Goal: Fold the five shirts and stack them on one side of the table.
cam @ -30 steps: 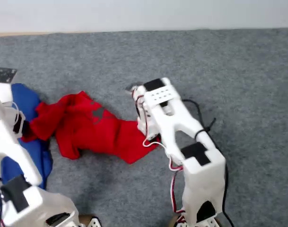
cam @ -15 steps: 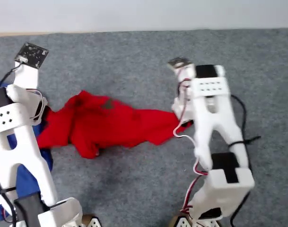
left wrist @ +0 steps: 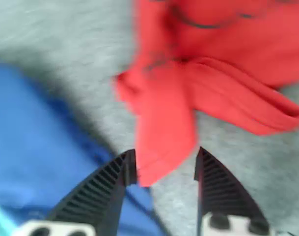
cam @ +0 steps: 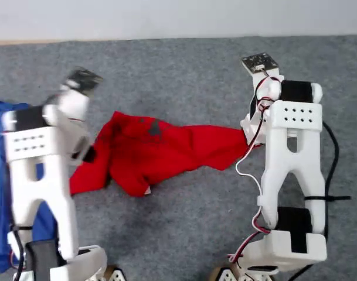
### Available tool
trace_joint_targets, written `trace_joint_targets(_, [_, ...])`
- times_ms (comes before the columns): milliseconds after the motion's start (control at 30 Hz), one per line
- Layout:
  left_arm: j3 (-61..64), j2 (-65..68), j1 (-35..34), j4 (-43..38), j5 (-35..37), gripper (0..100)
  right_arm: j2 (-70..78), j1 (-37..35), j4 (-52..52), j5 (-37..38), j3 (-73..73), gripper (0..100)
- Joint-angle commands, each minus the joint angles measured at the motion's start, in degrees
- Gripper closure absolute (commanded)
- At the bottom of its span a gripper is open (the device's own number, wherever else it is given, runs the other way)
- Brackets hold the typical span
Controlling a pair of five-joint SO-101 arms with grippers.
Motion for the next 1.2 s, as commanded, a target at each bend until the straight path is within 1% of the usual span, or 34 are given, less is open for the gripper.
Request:
trace_joint_targets(0, [1.98,-2.37,8.79,0.88,0.62,80,-3.30,0.57,0.92,0.26,-3.08,99.0])
trace_joint_targets(233, [6.37,-1.85,22.59,0.70,0.70,79,-3.30,0.66,1.63,0.26,-1.41,99.0])
trace_joint_targets(300, [8.66,-1.85,25.32,-0.26,0.79,77,-3.30,0.48,1.54,0.18,-0.79,99.0])
trace_joint_targets(400, [12.70,-1.85,27.52,-2.99,2.02,75,-3.30,0.48,1.27,0.18,0.18,99.0])
trace_joint_targets(500, [16.04,-1.85,28.04,-6.07,4.31,73,-3.30,0.48,1.10,0.18,1.32,99.0])
trace_joint_targets(667, [19.91,-1.85,27.60,-11.43,4.57,73,-3.30,0.48,1.01,0.18,1.85,99.0])
trace_joint_targets(867, [20.97,-1.85,24.26,-16.53,5.80,73,-3.30,0.48,1.01,0.18,1.85,99.0])
trace_joint_targets(1167, [22.55,-1.76,23.65,-17.49,6.86,74,-3.30,0.48,0.92,0.18,1.85,99.0])
